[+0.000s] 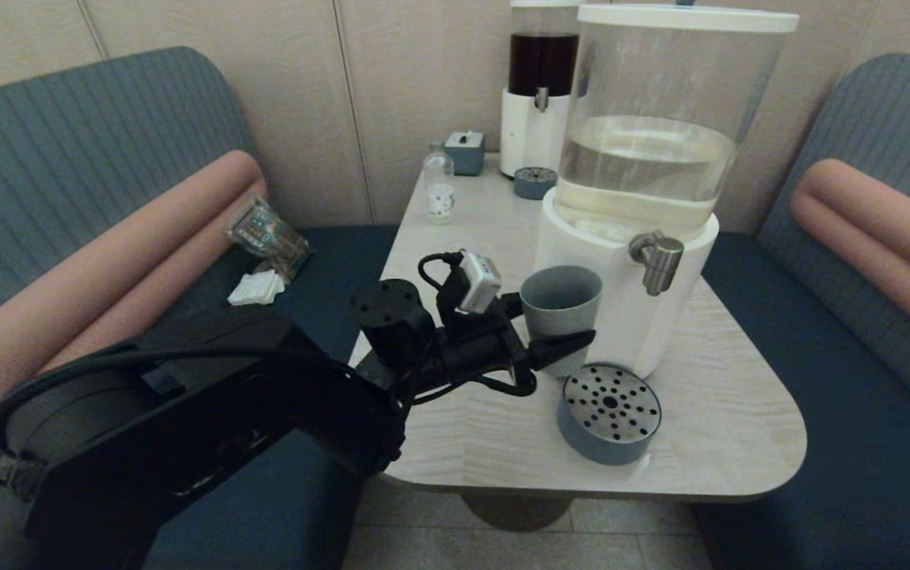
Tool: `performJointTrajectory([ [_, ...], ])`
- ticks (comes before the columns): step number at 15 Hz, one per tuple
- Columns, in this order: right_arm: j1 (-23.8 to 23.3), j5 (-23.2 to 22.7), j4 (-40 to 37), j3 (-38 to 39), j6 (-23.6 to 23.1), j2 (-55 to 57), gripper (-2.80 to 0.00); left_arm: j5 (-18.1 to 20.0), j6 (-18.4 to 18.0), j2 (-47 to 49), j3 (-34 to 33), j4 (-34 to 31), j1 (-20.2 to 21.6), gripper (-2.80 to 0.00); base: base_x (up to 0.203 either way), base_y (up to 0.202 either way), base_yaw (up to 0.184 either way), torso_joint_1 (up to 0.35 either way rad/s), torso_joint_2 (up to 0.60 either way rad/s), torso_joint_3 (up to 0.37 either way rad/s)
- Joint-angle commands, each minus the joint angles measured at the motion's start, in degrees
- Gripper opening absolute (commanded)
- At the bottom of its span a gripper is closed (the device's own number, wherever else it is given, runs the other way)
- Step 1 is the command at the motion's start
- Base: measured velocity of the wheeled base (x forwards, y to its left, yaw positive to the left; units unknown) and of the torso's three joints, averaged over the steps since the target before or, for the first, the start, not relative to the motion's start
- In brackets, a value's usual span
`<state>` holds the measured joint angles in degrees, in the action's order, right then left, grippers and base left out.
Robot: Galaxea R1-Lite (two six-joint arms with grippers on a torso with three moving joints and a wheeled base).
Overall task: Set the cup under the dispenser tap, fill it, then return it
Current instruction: Place it under the water dispenser
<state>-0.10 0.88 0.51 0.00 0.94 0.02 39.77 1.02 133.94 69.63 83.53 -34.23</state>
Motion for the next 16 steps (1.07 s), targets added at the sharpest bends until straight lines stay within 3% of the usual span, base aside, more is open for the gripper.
performJointTrajectory([
  [1, 0.01, 0.00, 0.02, 0.00, 0.02, 0.06, -2.80, 0.05, 0.04, 1.56, 1.53, -0.50, -1.16, -2.80, 0.000, 0.000, 0.000, 0.000, 0.00, 0.000],
  [16, 0.01, 0.00, 0.02, 0.00, 0.02, 0.06, -2.80, 0.04, -0.05, 13.09, 13.88, -3.20, -5.22, -2.80, 0.000, 0.000, 0.000, 0.000, 0.00, 0.000],
])
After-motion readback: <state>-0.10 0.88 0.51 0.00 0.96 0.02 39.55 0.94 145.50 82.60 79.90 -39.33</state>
